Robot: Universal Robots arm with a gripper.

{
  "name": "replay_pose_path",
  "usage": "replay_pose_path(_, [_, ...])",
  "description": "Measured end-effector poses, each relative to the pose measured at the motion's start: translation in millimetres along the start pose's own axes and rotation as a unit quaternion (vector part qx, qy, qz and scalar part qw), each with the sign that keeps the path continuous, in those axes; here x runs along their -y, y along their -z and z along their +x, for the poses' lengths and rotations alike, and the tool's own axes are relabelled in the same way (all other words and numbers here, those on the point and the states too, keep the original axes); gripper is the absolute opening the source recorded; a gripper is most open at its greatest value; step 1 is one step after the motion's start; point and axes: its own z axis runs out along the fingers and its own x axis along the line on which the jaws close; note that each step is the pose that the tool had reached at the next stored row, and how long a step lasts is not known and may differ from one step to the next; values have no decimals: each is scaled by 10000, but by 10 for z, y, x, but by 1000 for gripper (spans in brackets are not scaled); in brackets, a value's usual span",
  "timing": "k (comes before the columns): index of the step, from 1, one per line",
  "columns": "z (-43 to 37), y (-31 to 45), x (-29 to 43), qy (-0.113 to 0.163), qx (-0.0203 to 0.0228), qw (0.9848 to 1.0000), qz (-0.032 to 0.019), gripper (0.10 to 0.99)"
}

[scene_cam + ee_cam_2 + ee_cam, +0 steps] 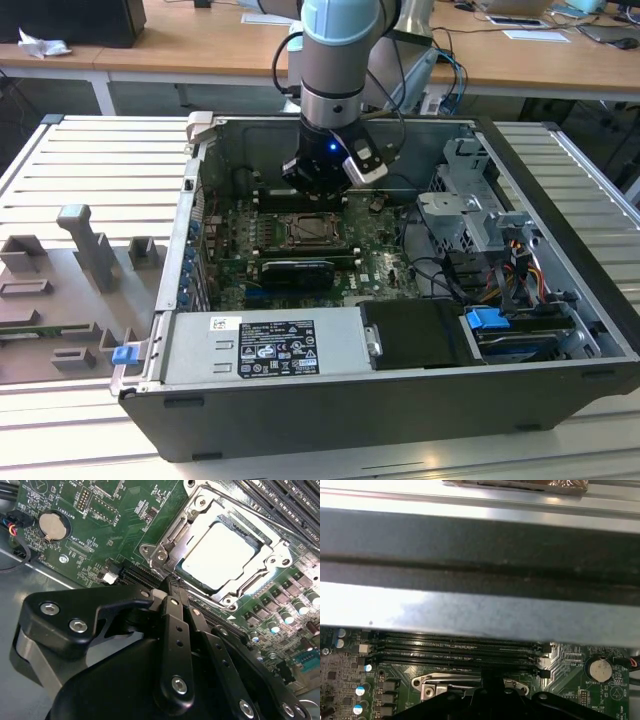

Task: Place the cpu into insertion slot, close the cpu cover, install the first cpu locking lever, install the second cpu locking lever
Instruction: 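Install the first cpu locking lever, then install the second cpu locking lever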

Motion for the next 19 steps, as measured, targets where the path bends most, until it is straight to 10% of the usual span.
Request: replay_pose_path(19, [3, 46, 45, 0, -1, 10000, 1, 106])
